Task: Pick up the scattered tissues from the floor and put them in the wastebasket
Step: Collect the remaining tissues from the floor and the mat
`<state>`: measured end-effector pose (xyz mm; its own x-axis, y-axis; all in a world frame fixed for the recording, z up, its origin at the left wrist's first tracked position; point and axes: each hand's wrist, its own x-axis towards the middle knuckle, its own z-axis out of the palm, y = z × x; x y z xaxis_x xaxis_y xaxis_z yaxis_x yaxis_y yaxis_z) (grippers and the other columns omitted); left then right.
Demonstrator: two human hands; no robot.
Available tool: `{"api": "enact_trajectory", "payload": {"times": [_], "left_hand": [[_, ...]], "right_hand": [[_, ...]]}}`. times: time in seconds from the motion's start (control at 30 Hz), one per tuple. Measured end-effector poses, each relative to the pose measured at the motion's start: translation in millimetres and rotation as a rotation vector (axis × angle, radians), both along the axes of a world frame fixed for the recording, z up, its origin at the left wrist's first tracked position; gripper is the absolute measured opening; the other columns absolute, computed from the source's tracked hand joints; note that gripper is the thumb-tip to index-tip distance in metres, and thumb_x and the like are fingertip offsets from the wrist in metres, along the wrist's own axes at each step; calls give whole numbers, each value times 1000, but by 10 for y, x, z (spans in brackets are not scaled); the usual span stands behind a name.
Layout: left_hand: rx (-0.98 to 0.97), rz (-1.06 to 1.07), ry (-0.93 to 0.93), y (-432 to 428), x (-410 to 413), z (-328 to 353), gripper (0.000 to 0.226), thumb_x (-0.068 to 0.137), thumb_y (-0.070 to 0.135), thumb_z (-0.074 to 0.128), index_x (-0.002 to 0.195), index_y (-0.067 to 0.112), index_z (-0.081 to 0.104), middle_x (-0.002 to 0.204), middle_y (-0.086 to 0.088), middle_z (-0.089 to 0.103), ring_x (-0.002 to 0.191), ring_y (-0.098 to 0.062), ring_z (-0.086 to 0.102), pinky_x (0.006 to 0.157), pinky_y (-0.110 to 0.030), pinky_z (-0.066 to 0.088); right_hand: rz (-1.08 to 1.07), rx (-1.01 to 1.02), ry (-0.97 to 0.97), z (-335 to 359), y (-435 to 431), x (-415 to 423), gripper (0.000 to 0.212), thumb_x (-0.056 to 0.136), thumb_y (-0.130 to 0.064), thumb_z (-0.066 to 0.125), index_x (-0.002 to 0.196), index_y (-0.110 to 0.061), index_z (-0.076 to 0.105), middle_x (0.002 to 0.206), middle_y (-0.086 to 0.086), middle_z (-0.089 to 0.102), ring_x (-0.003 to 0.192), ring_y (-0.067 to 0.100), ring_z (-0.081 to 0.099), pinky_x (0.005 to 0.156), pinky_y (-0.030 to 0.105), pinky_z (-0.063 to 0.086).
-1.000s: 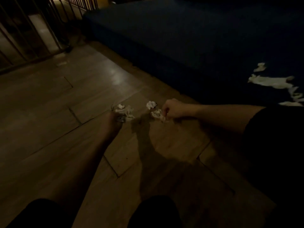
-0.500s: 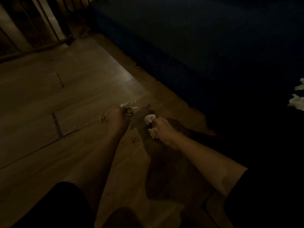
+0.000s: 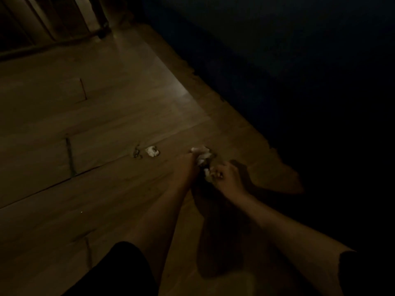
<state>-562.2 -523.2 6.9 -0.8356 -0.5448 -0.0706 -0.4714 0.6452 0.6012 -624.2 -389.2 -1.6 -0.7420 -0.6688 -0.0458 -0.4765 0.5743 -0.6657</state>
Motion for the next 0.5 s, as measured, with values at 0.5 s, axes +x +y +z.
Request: {"api": "enact_trajectory", "payload": {"times": [0.5], "left_hand": [[-245,512,106,-1510,1752,538,16,80,10,66,94,3,68,87,-24,71,79,-35,66,63,-27,38]], "right_hand": [[322,49,-115,32,-2084,393,13,80,-17,60,78,-7,69,80,10,68,70,20,58,65,35,52]]}}
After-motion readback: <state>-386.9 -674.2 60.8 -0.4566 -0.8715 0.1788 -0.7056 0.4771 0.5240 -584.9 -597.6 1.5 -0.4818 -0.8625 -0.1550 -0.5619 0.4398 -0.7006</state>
